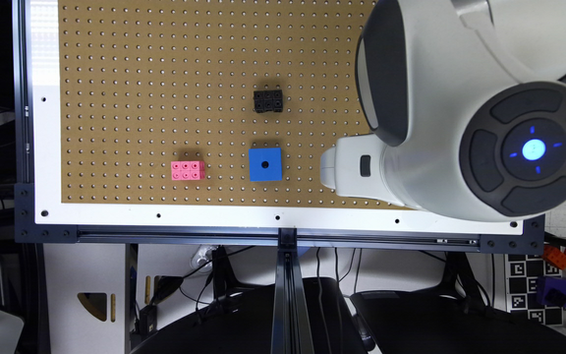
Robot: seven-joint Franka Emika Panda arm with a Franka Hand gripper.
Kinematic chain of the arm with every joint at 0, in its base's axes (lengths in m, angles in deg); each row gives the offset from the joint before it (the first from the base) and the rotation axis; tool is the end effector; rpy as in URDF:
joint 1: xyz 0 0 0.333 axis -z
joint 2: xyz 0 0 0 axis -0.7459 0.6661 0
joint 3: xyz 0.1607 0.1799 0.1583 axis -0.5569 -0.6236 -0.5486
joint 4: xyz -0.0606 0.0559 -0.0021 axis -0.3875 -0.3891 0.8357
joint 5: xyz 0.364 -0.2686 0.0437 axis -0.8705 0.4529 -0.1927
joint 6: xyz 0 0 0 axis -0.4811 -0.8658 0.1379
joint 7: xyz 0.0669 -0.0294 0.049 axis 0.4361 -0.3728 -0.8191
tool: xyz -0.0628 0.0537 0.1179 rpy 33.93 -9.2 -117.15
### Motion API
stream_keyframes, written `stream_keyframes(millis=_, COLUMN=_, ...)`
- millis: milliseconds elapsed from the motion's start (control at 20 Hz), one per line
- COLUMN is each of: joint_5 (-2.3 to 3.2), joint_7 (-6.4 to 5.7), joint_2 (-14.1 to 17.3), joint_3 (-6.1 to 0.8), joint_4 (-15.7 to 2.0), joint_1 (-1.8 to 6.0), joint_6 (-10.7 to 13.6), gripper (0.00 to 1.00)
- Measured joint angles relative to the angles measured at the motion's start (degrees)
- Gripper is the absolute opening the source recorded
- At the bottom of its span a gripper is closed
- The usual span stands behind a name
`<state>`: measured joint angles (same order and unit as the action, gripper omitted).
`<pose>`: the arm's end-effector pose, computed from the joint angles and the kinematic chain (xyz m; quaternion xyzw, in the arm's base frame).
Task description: Pick up green block.
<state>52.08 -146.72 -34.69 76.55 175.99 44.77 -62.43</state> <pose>0.6691 0.1769 0.2405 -0.9273 0.3719 -0.0119 0.0413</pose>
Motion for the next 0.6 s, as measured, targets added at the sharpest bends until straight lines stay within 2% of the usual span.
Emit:
stream_keyframes(millis=150, joint_5=0.00, joint_7=-0.12, joint_2=0.00, joint_3=-0.17, joint_4=-0.01, joint_1=-0.03, joint_6=0.00, gripper=1.00)
stream_keyframes(millis=250, joint_5=0.00, joint_7=-0.78, joint_2=0.00, joint_3=-0.63, joint_4=-0.15, joint_1=-0.29, joint_6=0.00, gripper=1.00)
stream_keyframes(millis=400, joint_5=0.00, joint_7=-1.33, joint_2=0.00, joint_3=-0.71, joint_4=-0.23, joint_1=-0.74, joint_6=0.00, gripper=1.00)
stream_keyframes(millis=600, joint_5=0.03, joint_7=-1.36, joint_2=0.96, joint_3=-0.70, joint_4=-0.23, joint_1=-0.73, joint_6=-0.35, gripper=1.00)
